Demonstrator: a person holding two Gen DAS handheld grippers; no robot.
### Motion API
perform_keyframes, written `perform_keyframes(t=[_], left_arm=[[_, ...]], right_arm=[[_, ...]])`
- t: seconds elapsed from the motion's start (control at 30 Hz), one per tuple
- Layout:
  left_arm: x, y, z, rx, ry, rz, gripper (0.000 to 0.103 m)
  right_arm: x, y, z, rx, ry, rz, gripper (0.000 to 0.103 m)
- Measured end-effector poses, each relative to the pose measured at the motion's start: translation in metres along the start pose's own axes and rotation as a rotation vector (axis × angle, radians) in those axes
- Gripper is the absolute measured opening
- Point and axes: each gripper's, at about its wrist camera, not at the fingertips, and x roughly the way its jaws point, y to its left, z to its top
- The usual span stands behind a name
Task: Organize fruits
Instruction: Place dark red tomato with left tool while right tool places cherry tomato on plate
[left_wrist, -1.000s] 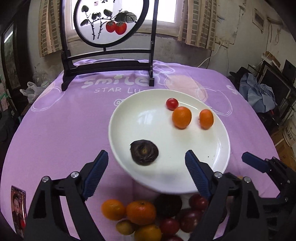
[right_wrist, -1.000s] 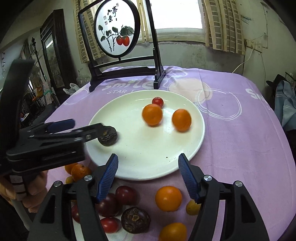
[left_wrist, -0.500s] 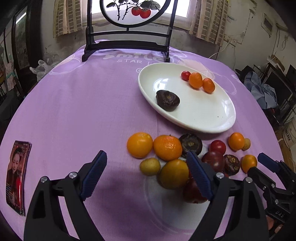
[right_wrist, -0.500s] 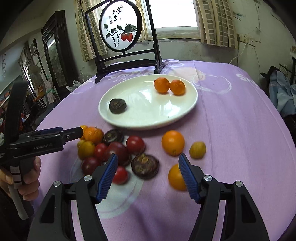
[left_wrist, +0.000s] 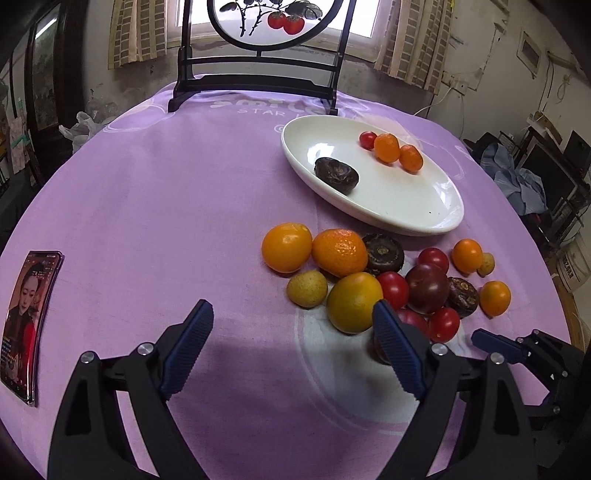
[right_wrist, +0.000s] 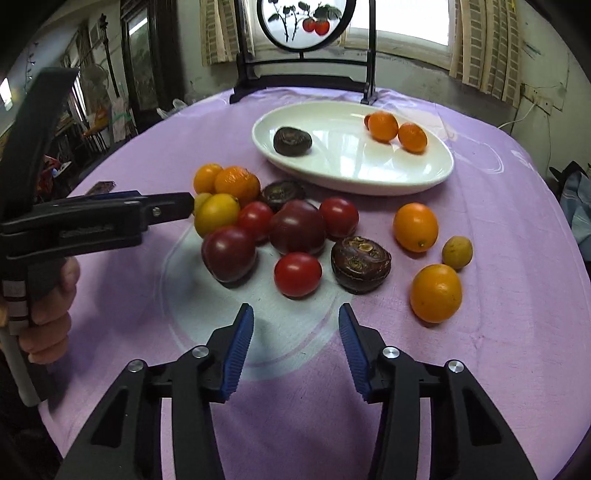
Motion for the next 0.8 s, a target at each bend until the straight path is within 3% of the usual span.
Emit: perform_keyframes(t=[0.27,0.37,0.53,0.8], left_arm=[[0.002,-0.002,0.001,0.014,0.023,-0.047,0.085],[0.003,-0.003,0.001,0.014,0.027,-0.058,0.085],[0.004,-0.006,-0.001,0.019,0.040,-0.063,0.085],[-0.002,-0.042,-0.015,0.126,0.057,-0.056,0.085]], right_arm=[[0.023,0.008,0.017,-0.032,0.019,-0.029,0.043],[0.024,0.010,0.019,-0.040,0.001,-0.035,0.031],[0.007,-0.008,0.015,0.053,-0.038,0.024,0.030],[-0.014,-0.055,0.004,0.226,-0.119,0.071,0.030]])
